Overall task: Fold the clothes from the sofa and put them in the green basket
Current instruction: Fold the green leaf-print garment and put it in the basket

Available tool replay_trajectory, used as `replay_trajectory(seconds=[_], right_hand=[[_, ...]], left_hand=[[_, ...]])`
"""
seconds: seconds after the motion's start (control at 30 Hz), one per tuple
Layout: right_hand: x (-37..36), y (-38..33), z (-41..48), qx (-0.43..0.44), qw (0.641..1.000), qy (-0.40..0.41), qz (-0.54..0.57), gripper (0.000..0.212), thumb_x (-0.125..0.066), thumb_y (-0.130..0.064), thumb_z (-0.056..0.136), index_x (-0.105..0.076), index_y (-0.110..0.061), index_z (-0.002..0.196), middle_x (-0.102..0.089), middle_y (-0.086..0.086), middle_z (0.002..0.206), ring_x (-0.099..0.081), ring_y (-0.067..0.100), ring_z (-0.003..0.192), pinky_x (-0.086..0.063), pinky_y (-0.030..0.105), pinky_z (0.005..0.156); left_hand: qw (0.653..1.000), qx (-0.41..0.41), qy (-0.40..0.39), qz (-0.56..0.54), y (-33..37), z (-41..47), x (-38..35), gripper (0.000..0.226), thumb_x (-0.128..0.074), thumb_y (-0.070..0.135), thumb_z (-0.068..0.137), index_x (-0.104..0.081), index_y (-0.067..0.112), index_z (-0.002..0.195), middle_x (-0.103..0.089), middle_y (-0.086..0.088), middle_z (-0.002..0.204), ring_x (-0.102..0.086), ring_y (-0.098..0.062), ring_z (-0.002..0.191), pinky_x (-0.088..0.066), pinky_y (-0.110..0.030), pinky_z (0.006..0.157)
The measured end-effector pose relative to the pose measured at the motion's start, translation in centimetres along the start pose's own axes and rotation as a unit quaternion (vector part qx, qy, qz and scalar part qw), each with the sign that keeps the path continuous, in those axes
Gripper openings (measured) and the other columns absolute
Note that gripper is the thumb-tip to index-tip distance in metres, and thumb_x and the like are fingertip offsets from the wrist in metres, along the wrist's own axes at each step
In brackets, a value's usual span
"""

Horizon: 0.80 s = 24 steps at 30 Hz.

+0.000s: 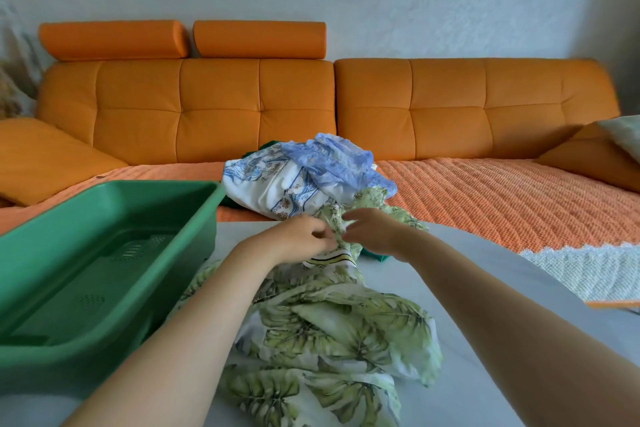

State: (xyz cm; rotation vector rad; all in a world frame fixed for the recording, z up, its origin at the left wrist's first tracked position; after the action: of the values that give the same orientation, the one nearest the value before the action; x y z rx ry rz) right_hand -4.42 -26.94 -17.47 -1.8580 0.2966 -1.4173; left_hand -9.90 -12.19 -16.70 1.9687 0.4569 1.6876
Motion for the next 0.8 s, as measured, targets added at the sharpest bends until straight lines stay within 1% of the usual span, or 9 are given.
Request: replay_trajectory(seconds=[0.13,0.2,0.23,0.3,0.4,0.5,0.6,0.7,0.8], right_hand=[[-0.9,0.3,-3.0,-0.035,0.997,-0.069,-0.028,0.053,-0.062,-0.021,0.094,-0.048,-0.021,0.146,-0.054,0.006,0.140,-0.062,0.027,0.112,-0.060,0.038,0.080],[-1.4,0.2,-5.0,-0.050,0.991,-0.115,-0.040,0.051,-0.058,-0.023,0.098,-0.045,-0.021,0.147,-0.050,0.006,0.142,-0.060,0.025,0.118,-0.060,0.042,0.085],[-1.7,0.2,-6.0,-0.053,0.987,-0.140,-0.056,0.047,-0.055,-0.027,0.100,-0.046,-0.020,0.145,-0.049,0.004,0.142,-0.060,0.024,0.118,-0.058,0.044,0.088],[-2.0,0.0,-7.9,-0.069,0.978,-0.176,-0.085,0.045,-0.054,-0.042,0.098,-0.053,-0.022,0.138,-0.055,0.000,0.135,-0.060,0.023,0.112,-0.056,0.039,0.084],[-2.0,-0.6,-10.3,-0.062,0.966,-0.190,-0.161,0.050,-0.057,-0.059,0.090,-0.065,-0.018,0.118,-0.066,0.001,0.097,-0.066,0.021,0.084,-0.046,0.029,0.064],[-2.2,-1.6,-11.3,-0.019,0.965,-0.152,-0.215,0.030,-0.056,-0.036,0.091,-0.067,-0.009,0.096,-0.068,0.008,0.081,-0.058,0.019,0.064,-0.045,0.024,0.059],[-2.3,-3.6,-11.7,0.007,0.992,-0.087,-0.087,0.026,-0.063,-0.030,0.092,-0.070,-0.007,0.100,-0.064,0.005,0.082,-0.056,0.017,0.068,-0.046,0.025,0.061],[-2.8,-6.4,-12.0,0.032,0.990,-0.049,0.132,0.023,-0.060,-0.025,0.096,-0.068,-0.007,0.108,-0.071,0.013,0.100,-0.069,0.027,0.088,-0.057,0.037,0.079],[-3.2,-9.4,-12.2,0.085,0.919,-0.064,0.379,0.023,-0.057,-0.015,0.099,-0.066,0.000,0.114,-0.071,0.021,0.111,-0.068,0.038,0.105,-0.054,0.048,0.096]], left_hand=[[0.993,-0.008,-0.116,0.031,1.4,-3.0,-1.8,0.067,-0.060,0.094,0.054,-0.068,0.053,0.107,-0.059,0.023,0.117,-0.055,-0.006,0.110,-0.045,-0.035,0.098],[0.982,-0.004,-0.153,0.108,1.1,-4.5,-2.8,0.063,-0.073,0.080,0.060,-0.064,0.051,0.114,-0.057,0.026,0.111,-0.057,-0.008,0.104,-0.049,-0.033,0.092],[0.980,-0.004,-0.149,0.129,0.9,-5.1,-3.0,0.042,-0.078,0.065,0.070,-0.067,0.045,0.106,-0.060,0.025,0.102,-0.060,-0.011,0.098,-0.051,-0.032,0.084],[0.985,-0.006,-0.095,0.147,0.5,-6.2,-2.5,0.004,-0.070,0.032,0.089,-0.069,0.035,0.087,-0.063,0.015,0.089,-0.060,-0.019,0.087,-0.047,-0.029,0.069],[0.988,0.006,0.061,0.139,0.4,-8.3,0.8,0.035,-0.047,0.005,0.092,-0.072,0.028,0.102,-0.063,0.002,0.101,-0.055,-0.018,0.077,-0.038,-0.027,0.060],[0.974,0.051,0.173,0.137,-0.2,-11.1,4.2,0.043,-0.042,0.000,0.091,-0.070,0.025,0.112,-0.057,0.000,0.102,-0.053,-0.015,0.071,-0.038,-0.027,0.055],[0.955,0.139,0.124,0.232,-1.4,-13.0,5.0,0.036,-0.043,-0.001,0.083,-0.066,0.014,0.106,-0.055,-0.006,0.107,-0.055,-0.025,0.092,-0.047,-0.032,0.067],[0.989,0.041,0.054,0.132,0.5,-14.4,3.8,0.074,-0.057,0.018,0.079,-0.035,0.041,0.146,-0.029,0.008,0.150,-0.029,-0.020,0.139,-0.038,-0.039,0.104],[0.995,-0.058,0.081,-0.016,3.6,-15.2,2.9,0.089,-0.072,0.049,0.071,-0.020,0.065,0.141,-0.035,0.019,0.145,-0.042,-0.007,0.125,-0.043,-0.034,0.091]])
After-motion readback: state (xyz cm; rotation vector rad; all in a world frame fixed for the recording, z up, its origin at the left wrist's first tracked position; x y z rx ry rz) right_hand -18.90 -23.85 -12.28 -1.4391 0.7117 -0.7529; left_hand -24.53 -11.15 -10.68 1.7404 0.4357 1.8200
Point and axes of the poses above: each hand's wrist, its own z-axis towards the middle knuckle, its own x-axis out of the back of the hand, y = z × x, the point moved 6 cm from there along z, towards the middle knuckle
